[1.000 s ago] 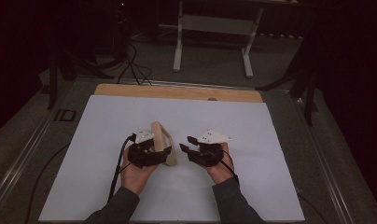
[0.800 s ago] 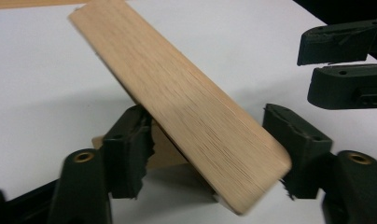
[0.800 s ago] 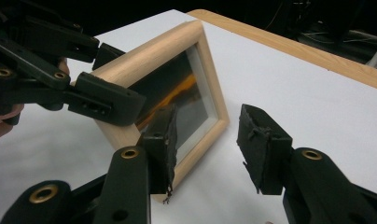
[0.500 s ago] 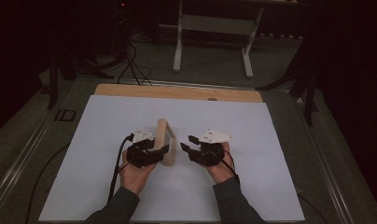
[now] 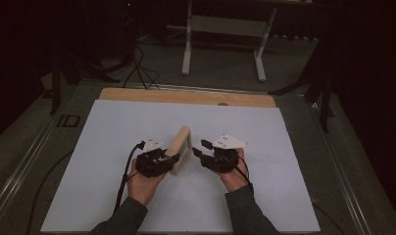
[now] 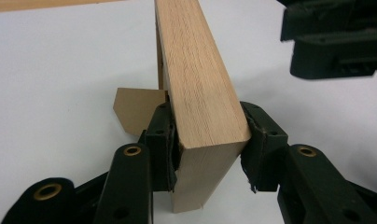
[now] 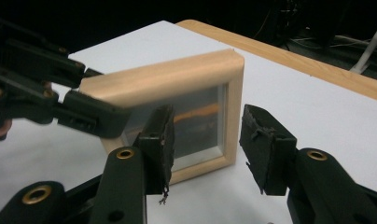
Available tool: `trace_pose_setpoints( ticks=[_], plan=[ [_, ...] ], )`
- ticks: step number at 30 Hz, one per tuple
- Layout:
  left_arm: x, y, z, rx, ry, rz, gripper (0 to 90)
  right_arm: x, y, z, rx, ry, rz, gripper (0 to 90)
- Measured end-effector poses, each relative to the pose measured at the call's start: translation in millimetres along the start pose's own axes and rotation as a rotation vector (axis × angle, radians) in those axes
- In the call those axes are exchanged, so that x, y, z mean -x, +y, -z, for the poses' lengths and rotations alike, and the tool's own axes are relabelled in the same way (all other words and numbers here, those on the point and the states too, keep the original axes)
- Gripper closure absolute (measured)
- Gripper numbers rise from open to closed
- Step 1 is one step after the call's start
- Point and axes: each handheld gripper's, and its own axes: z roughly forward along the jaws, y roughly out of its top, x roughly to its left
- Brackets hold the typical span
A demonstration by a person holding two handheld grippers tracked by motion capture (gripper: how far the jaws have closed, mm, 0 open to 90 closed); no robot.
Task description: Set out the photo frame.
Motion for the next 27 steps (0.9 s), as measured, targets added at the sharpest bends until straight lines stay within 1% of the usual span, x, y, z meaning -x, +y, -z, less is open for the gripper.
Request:
trace_pose_setpoints(
  ticks=[1, 2, 3, 4, 5, 10, 11, 14, 20, 21, 24, 25, 27],
  plan=[
    [2.7, 0.1, -0.5, -0.005, 0.001, -0.022, 59.7, 0.6, 0.5, 1.1, 0.003, -0.001, -0.006, 54.2],
    [2.7, 0.1, -0.5, -0.005, 0.001, -0.022, 59.7, 1.0, 0.9, 1.6, 0.005, -0.004, -0.005, 54.2],
    [5.3, 0.2, -1.0, -0.008, 0.003, -0.043, 59.7, 1.5, 1.3, 2.2, 0.009, -0.005, -0.005, 54.3],
    [5.3, 0.2, -1.0, -0.008, 0.003, -0.043, 59.7, 1.9, 1.7, 2.9, 0.011, -0.006, -0.007, 54.3],
    [7.6, 0.0, -1.4, -0.008, 0.008, -0.056, 59.7, 2.3, 2.1, 3.7, 0.013, -0.008, -0.008, 54.3],
    [10.7, -0.3, -2.1, -0.009, 0.012, -0.074, 59.7, 4.9, 3.5, 6.7, 0.025, -0.015, -0.013, 55.2],
    [12.3, -0.5, -2.3, -0.010, 0.014, -0.085, 59.7, 5.3, 3.8, 7.2, 0.026, -0.016, -0.014, 55.4],
    [13.9, -0.7, -2.6, -0.010, 0.012, -0.091, 59.7, 6.2, 4.6, 8.5, 0.032, -0.019, -0.014, 56.1],
    [18.5, -1.6, -3.5, -0.009, -0.007, -0.112, 59.8, 8.3, 5.9, 11.6, 0.046, -0.026, -0.015, 58.2],
    [20.0, -1.8, -3.7, -0.010, -0.013, -0.121, 59.8, 8.6, 6.2, 12.3, 0.048, -0.028, -0.016, 58.7],
    [21.8, -2.2, -4.1, -0.008, -0.021, -0.126, 59.8, 9.2, 6.8, 13.5, 0.052, -0.033, -0.014, 59.8],
    [23.3, -2.4, -4.4, -0.008, -0.028, -0.136, 59.9, 9.6, 7.4, 14.1, 0.057, -0.038, -0.016, 60.6],
    [25.0, -2.6, -4.9, -0.008, -0.035, -0.143, 59.9, 9.9, 8.1, 14.4, 0.056, -0.042, -0.015, 61.9]
  ],
)
